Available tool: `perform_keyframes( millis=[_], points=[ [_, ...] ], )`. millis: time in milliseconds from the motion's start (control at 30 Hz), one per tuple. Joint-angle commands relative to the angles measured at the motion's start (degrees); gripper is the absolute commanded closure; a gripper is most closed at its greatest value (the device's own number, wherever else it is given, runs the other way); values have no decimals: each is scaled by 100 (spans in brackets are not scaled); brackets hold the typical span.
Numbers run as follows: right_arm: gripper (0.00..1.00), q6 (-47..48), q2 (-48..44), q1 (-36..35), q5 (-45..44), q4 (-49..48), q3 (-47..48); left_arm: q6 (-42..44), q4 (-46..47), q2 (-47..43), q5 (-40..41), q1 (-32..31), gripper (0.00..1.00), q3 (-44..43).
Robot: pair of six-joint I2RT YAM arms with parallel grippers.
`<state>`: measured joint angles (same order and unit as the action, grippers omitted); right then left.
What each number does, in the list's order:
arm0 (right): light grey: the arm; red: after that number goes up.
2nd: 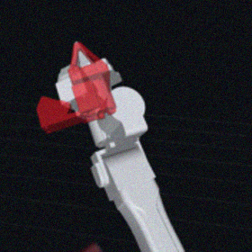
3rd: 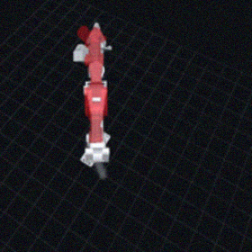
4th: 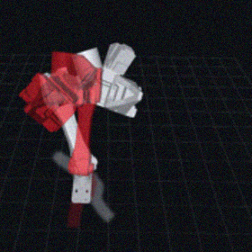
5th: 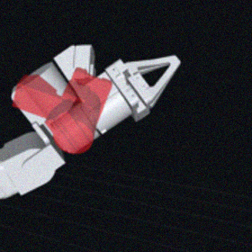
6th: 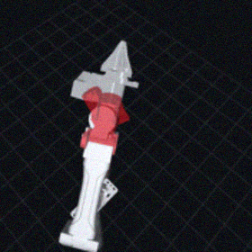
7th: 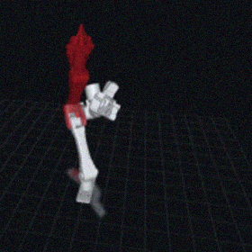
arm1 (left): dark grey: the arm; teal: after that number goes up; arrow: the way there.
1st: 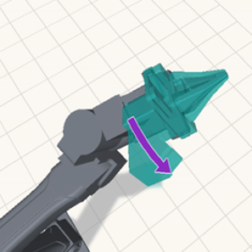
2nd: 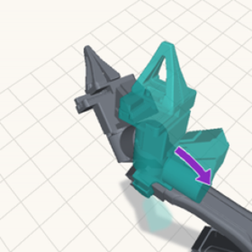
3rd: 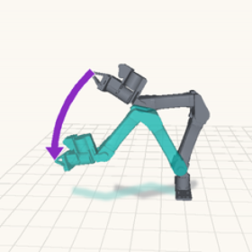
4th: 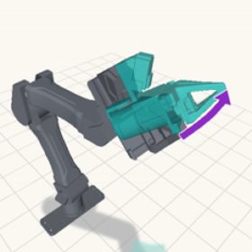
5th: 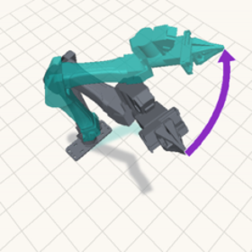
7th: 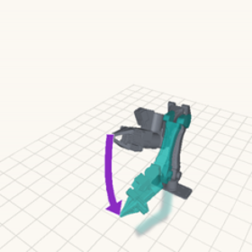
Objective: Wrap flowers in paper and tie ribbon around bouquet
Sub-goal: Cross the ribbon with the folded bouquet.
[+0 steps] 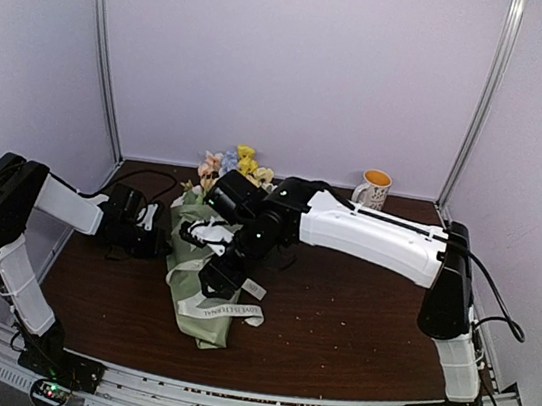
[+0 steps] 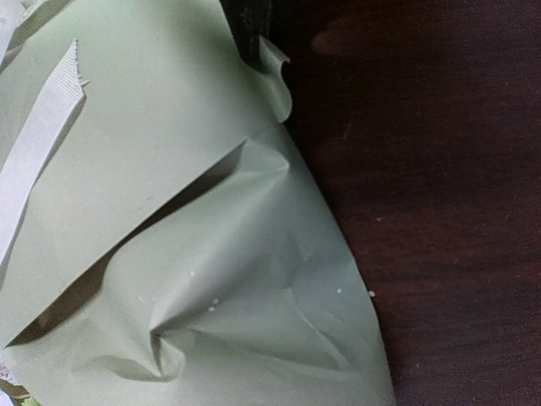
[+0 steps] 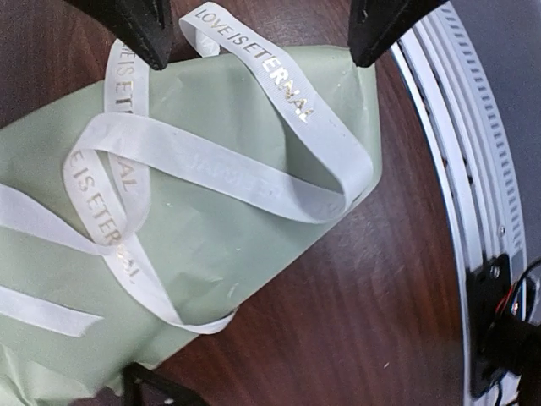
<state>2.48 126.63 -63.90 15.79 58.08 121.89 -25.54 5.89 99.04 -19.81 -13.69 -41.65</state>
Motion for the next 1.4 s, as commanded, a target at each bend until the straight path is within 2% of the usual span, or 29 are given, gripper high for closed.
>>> perform_keyframes(
  millis=[0, 167, 267, 400, 500, 600, 833, 1067, 1300, 1367],
  points=[
    [21, -34, -320, 127, -633, -268, 119, 93, -787, 379, 303, 2, 100, 148],
    [25, -749, 225, 458, -1256, -387, 414, 93, -791, 362, 294, 7, 100, 163],
    [26, -742, 431, 508, -1091, -274, 442, 102, -793, 364, 285, -2, 100, 157],
    [24, -677, 201, 487, -1041, -738, -183, 102, -789, 383, 285, 1, 100, 142],
    [25, -815, 374, 480, -1016, -781, -136, 102, -783, 388, 277, 5, 100, 148],
    [29, -927, 584, 426, -1055, -898, 13, 110, -785, 387, 276, 1, 100, 135],
    [40, -758, 769, 266, -1742, -895, 26, 117, -798, 396, 267, 1, 100, 130],
    [70, -554, 890, 136, -2236, -714, 209, 119, -809, 400, 268, -2, 100, 122],
    [98, -496, 635, 147, -2725, -654, 216, 119, -814, 404, 267, 4, 100, 125],
    [100, -424, 544, 174, -2980, -661, 257, 118, -809, 405, 267, -2, 100, 122]
  ],
)
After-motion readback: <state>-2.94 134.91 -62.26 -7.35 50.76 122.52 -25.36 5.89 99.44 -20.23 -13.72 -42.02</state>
